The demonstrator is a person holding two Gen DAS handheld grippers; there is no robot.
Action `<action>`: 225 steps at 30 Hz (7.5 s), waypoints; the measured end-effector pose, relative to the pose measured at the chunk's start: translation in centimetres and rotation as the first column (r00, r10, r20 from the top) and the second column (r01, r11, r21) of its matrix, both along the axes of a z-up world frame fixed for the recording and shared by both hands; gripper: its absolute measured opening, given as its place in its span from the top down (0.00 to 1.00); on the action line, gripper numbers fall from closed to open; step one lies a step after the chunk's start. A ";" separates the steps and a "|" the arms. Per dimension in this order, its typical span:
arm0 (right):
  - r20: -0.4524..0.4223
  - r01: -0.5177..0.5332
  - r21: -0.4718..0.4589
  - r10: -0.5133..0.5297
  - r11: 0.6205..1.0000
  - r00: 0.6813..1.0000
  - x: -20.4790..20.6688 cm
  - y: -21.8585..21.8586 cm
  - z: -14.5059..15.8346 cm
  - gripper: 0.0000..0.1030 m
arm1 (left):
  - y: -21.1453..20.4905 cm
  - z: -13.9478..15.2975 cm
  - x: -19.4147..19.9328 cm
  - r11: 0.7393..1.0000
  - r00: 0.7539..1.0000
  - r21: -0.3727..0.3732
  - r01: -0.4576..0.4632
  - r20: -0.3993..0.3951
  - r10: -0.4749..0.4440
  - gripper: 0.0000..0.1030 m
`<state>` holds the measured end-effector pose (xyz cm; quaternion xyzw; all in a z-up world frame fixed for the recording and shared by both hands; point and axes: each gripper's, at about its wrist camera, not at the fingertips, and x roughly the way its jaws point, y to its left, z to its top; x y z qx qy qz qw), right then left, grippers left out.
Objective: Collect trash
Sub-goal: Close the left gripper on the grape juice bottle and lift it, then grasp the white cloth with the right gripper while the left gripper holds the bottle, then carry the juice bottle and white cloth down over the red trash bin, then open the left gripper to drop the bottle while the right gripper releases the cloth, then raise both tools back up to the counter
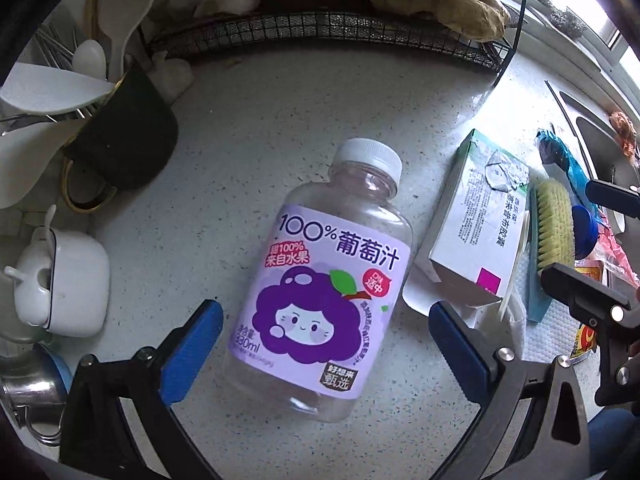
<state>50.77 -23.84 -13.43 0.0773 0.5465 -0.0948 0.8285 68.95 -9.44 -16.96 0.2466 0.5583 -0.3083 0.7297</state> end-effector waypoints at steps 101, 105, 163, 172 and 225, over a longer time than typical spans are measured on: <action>0.162 -0.595 -0.005 0.588 0.804 0.793 -31.4 10.8 5.7 0.96 | 15.0 6.5 -46.6 0.796 0.815 -0.307 -0.522 0.096 0.571 0.36; 0.128 -0.598 0.013 0.591 0.802 0.796 -33.1 10.8 4.0 0.96 | 15.0 4.2 -48.5 0.780 0.812 -0.302 -0.549 0.029 0.583 0.36; -0.195 -0.518 0.179 0.546 0.836 0.815 -30.9 8.3 -44.4 0.96 | 13.2 -47.6 -46.0 0.750 0.716 -0.020 -0.661 -0.315 0.623 0.19; -0.221 -0.576 0.230 0.619 0.784 0.754 -30.7 10.7 -45.7 0.95 | 16.1 -47.2 -47.2 0.713 0.687 -0.010 -0.701 -0.279 0.671 0.17; 0.093 -0.581 -0.159 0.598 0.798 0.796 -36.5 12.0 -2.1 0.00 | 16.9 -0.1 -53.1 0.644 0.644 -0.220 -0.733 0.083 0.761 0.17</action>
